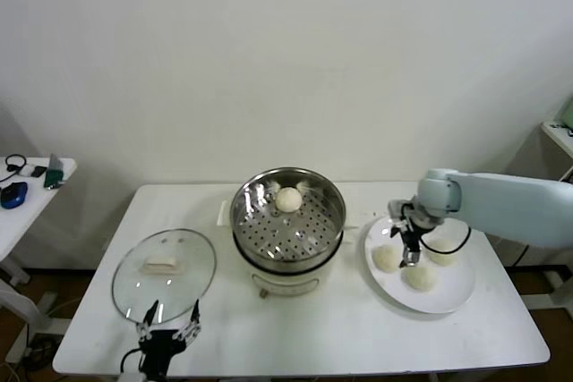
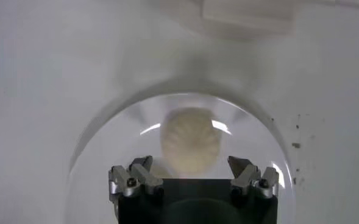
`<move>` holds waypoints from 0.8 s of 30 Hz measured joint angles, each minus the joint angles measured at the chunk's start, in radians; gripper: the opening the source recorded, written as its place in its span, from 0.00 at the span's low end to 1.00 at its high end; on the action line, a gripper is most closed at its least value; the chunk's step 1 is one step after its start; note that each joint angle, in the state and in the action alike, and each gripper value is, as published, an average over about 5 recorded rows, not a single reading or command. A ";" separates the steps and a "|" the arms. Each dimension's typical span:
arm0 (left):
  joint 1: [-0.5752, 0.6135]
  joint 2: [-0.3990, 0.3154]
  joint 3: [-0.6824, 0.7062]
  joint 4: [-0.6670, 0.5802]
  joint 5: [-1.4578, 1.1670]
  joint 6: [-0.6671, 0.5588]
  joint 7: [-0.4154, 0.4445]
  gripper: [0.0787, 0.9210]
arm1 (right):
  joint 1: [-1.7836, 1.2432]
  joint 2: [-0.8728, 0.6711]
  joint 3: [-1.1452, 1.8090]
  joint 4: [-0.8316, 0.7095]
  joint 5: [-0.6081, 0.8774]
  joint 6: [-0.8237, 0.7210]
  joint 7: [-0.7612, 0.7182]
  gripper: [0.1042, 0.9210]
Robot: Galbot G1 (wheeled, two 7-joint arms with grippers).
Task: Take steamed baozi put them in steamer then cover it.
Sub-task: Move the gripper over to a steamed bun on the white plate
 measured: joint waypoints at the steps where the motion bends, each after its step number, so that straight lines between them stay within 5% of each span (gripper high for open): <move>1: 0.000 0.000 -0.001 0.001 -0.001 0.000 0.000 0.88 | -0.011 0.004 0.008 -0.007 -0.003 -0.002 0.001 0.88; 24: -0.004 0.000 0.005 -0.007 -0.010 0.007 -0.008 0.88 | 0.016 0.005 0.046 -0.016 -0.011 0.019 -0.058 0.71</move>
